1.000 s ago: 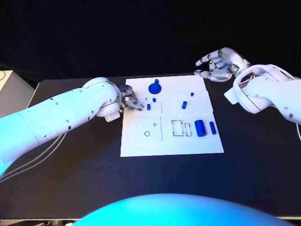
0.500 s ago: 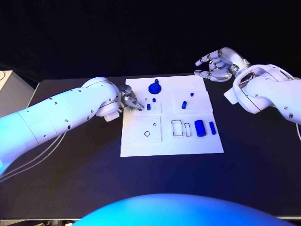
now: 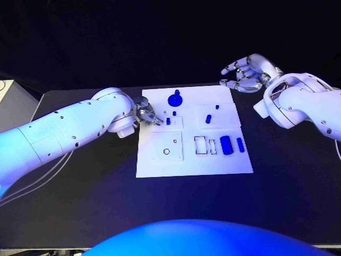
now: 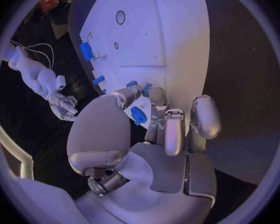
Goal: Assemble the parts on the task board
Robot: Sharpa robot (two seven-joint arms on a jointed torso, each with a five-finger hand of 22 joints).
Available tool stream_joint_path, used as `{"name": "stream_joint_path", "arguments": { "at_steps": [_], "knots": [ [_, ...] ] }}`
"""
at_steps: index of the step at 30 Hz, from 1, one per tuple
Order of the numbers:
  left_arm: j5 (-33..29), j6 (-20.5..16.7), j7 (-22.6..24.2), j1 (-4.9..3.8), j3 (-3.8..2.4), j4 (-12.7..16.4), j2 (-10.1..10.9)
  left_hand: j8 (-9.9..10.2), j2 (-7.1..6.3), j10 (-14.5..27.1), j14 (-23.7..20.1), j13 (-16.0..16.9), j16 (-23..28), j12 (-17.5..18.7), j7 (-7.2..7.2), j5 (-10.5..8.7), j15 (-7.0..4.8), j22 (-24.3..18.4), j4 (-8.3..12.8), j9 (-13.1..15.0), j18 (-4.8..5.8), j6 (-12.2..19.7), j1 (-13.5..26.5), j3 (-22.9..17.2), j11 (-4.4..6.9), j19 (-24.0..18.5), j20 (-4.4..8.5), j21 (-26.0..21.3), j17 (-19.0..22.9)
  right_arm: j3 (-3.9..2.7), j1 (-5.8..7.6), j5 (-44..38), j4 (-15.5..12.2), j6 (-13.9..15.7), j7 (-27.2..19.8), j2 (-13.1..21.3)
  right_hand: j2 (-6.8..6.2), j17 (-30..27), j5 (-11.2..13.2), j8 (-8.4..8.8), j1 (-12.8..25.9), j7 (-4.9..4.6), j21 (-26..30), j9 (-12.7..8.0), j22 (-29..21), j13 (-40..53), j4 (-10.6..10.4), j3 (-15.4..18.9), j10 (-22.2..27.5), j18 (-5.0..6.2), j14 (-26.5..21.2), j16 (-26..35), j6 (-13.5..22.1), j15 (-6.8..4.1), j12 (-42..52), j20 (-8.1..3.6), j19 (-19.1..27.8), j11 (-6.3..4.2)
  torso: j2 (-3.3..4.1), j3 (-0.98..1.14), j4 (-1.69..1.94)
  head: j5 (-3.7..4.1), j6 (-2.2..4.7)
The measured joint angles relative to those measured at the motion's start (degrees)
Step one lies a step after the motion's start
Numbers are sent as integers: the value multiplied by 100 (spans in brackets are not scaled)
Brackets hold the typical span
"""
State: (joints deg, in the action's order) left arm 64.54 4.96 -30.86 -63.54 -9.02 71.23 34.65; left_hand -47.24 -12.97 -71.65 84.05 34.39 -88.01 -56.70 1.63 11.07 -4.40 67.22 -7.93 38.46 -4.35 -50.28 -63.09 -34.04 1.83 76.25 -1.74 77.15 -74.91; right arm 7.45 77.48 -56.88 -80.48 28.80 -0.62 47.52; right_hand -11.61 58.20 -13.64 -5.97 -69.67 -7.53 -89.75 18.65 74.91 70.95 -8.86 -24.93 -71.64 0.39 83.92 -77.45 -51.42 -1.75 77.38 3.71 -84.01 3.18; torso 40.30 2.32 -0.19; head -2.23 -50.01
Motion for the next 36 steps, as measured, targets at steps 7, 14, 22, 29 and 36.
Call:
{"name": "stream_joint_path", "arguments": {
  "at_steps": [7, 14, 22, 29, 36],
  "knots": [
    [3, 10, -22, 7, 2, 46, 37, 0, -68, 12, 0, -21, 0, 0, 1, 1, 0, 0, -149, -2, 0, 1, -28, 277, -12, 0, 0, -4, 0, 0, -2, 0, -2, 0, -1, 5, 0, 1, -11, 0, 0, -3, 0, 0, 0, 0, 0, 0, 0, 0, 0, 0, 3, 0, 0, 0, 0, 0, 4, 4, 2, 10, 0],
    [7, 62, -37, 11, 3, 124, 74, 0, -137, 50, 0, -62, 0, 0, 21, 2, 0, -30, -269, -8, 0, 22, -46, 506, -10, 0, 0, -40, 0, 0, -3, 0, -3, 1, -3, 7, 0, 7, -24, 0, 0, -18, 0, 0, -1, 0, 0, 0, 0, 0, 0, 0, 18, 0, 0, 0, 0, 0, 4, 1, 3, 21, 0],
    [8, 127, -42, 13, 1, 168, 110, 0, -194, 71, 0, -71, 0, 0, 33, -18, 0, -37, -354, -7, 0, 34, -103, 668, -31, -21, -21, -40, 0, 0, -3, 1, -3, 1, -5, 7, 0, 6, -24, 0, 0, -18, 0, -1, 4, 0, 0, 0, 0, -1, 0, 0, 18, 0, 0, 0, 0, 0, 0, -4, 6, 24, 0],
    [9, 160, -42, 16, -1, 248, 157, 0, -224, 83, 0, -93, 0, 0, 41, -97, 0, -56, -448, -13, 0, 42, -133, 796, -18, -21, -21, -67, 0, 0, -5, 1, -3, 1, -7, 10, 0, 6, -24, 0, 0, -18, 0, -1, 3, 0, 0, 0, 0, 0, 0, 0, 18, 0, 0, 0, 0, 0, 1, -4, 7, 20, 0],
    [2, 176, -24, 120, -185, 457, 314, 0, -194, 173, 0, -172, 27, 14, 64, -132, 1, -127, -496, -21, 0, 64, -378, 892, -28, -94, -30, -123, 0, 0, -7, 1, -1, 2, -9, 9, 0, 5, -23, 0, 0, -18, 0, -1, 3, -1, 0, 0, 0, -1, 0, 0, 18, 0, 0, 0, 0, 0, 2, -3, 5, 23, 0]
  ]
}}
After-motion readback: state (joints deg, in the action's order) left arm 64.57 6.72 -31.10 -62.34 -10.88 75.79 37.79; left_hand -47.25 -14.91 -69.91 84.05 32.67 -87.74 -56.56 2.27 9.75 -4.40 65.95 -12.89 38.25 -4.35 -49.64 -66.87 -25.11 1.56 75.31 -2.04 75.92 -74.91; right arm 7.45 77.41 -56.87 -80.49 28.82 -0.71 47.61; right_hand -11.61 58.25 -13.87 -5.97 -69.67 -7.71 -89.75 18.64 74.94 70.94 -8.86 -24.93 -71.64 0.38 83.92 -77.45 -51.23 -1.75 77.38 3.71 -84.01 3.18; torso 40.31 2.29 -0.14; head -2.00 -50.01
